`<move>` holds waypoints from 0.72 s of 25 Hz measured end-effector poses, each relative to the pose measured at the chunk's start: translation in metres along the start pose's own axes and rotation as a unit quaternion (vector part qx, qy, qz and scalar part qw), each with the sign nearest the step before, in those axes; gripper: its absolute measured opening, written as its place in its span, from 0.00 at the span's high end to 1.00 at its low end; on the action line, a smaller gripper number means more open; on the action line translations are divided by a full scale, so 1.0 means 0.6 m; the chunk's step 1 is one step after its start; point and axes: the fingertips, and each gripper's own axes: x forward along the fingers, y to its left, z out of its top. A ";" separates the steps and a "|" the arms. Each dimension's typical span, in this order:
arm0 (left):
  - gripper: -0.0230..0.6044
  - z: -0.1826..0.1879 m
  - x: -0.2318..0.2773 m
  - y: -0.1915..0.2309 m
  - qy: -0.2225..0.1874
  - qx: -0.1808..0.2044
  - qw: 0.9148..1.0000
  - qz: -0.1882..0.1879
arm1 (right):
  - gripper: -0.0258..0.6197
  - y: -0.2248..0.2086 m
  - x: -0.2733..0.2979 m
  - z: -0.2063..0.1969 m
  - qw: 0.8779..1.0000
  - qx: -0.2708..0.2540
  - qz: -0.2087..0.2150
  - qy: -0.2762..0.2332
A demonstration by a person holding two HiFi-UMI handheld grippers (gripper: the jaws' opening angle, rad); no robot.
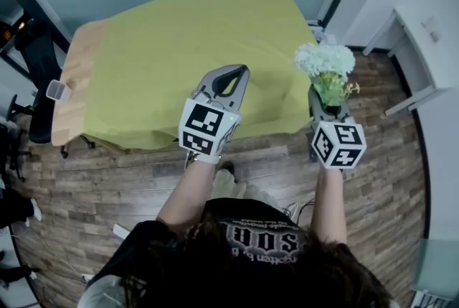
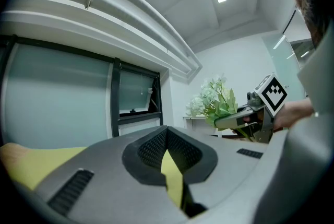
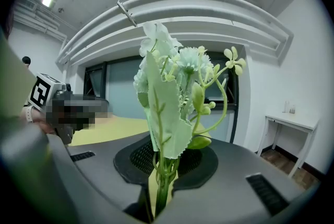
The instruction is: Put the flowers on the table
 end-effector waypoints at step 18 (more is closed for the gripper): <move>0.97 -0.039 0.187 0.152 0.011 -0.013 1.000 -0.026 | 0.86 -0.064 0.209 0.008 0.999 -0.002 -0.021 0.028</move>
